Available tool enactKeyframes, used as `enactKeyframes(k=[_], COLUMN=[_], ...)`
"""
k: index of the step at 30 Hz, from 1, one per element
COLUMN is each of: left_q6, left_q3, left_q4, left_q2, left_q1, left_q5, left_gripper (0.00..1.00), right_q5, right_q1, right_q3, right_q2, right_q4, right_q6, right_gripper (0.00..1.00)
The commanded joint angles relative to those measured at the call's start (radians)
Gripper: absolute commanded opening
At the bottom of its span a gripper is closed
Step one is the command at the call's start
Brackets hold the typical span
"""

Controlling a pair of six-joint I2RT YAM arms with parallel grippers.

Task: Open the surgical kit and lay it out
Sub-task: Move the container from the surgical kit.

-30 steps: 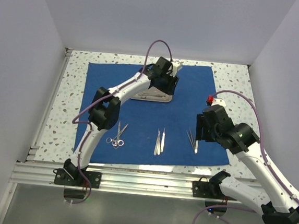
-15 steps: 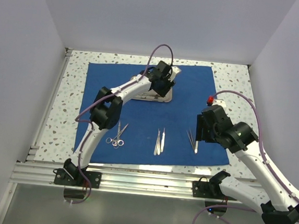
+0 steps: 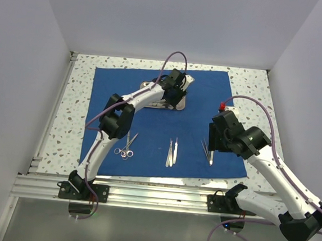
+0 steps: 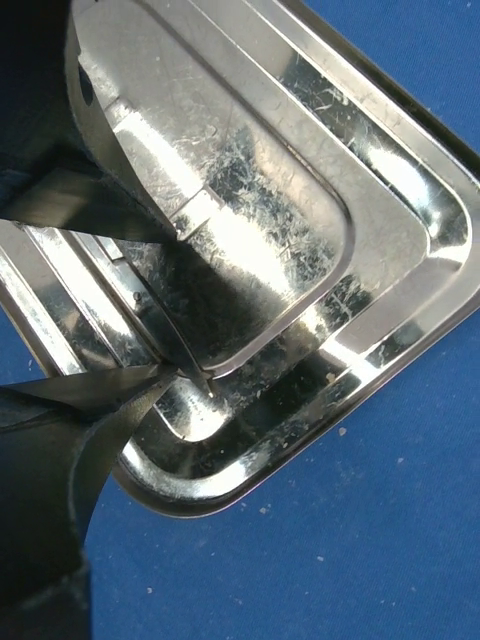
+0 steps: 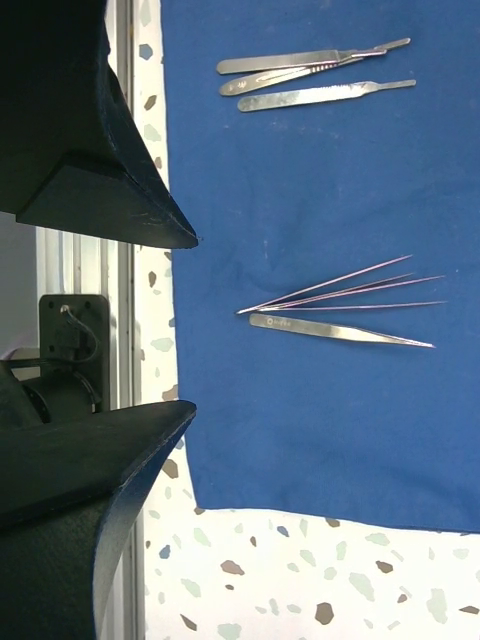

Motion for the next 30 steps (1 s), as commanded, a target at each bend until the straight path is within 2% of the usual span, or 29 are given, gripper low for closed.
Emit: enactKeyframes(k=[1, 9, 14, 19, 25, 26, 29, 30], left_q6=[0.017, -0.063, -0.162, -0.199, -0.185, -0.179, -0.169, -0.162], left_q3=[0.029, 0.094, 0.147, 0.180, 0.158, 0.158, 0.160, 0.157], left_q4=[0.005, -0.001, -0.009, -0.003, -0.010, -0.020, -0.075, -0.086], left_q2=[0.051, 0.115, 0.140, 0.165, 0.209, 0.215, 0.241, 0.250], left_q1=[0.002, 0.065, 0.143, 0.191, 0.191, 0.188, 0.177, 0.173], left_q5=[-0.082, -0.142, -0.151, -0.147, -0.012, 0.002, 0.030, 0.036], left_gripper=[0.57, 0.71, 0.73, 0.72, 0.62, 0.55, 0.43, 0.42], right_q5=[0.013, 0.005, 0.007, 0.010, 0.018, 0.019, 0.021, 0.019], right_q1=[-0.001, -0.001, -0.001, -0.001, -0.001, -0.001, -0.001, -0.001], right_q3=[0.033, 0.040, 0.042, 0.050, 0.068, 0.070, 0.068, 0.068], right_q2=[0.014, 0.044, 0.064, 0.087, 0.112, 0.113, 0.115, 0.115], right_q4=[0.015, 0.018, 0.020, 0.026, 0.024, 0.023, 0.020, 0.019], right_q6=[0.003, -0.017, -0.029, -0.034, -0.025, -0.023, -0.012, -0.008], right_gripper=[0.66, 0.66, 0.66, 0.66, 0.66, 0.66, 0.66, 0.66])
